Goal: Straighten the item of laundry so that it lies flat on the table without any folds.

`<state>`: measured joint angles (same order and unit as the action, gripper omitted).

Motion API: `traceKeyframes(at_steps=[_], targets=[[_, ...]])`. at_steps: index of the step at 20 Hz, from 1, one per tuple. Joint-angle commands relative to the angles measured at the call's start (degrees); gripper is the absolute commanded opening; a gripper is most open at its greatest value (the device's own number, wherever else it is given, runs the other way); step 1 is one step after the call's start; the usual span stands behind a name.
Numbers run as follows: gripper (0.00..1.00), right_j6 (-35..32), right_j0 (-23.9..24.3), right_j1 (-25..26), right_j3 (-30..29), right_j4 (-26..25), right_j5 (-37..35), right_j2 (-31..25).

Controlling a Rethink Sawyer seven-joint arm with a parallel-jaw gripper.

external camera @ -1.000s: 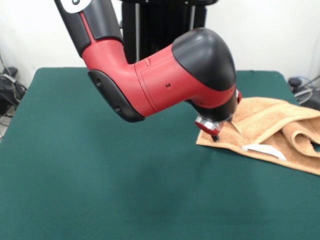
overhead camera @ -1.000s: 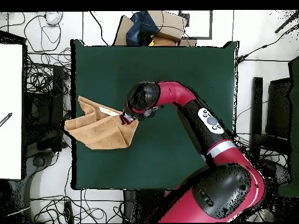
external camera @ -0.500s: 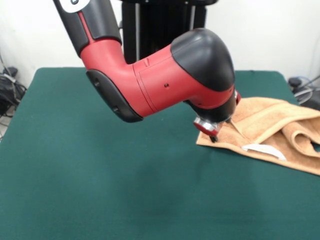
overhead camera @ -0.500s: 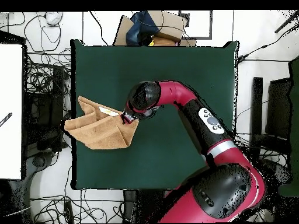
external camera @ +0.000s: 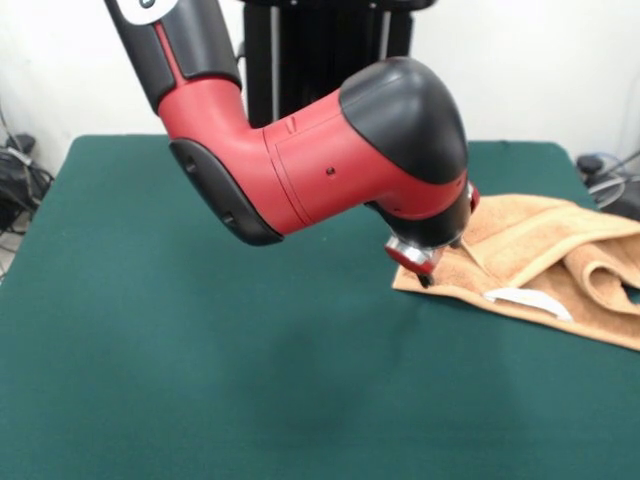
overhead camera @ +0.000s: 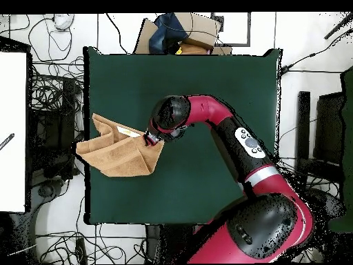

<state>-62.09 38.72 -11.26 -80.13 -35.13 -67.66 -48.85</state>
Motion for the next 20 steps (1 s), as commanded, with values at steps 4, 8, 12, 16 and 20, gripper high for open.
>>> traceKeyframes(at_steps=[4,8,12,16,20], targets=[[1.00,9.0,-1.0,1.1,3.0,-2.9,4.8,1.2],[1.00,9.3,-1.1,2.0,3.3,-4.0,6.1,1.6],[1.00,9.2,-1.1,2.3,3.5,-4.2,7.4,1.5],[1.00,8.8,-1.1,2.0,3.2,-3.8,9.2,0.9],[1.00,8.7,-1.2,2.7,3.4,-4.3,11.2,1.4]])
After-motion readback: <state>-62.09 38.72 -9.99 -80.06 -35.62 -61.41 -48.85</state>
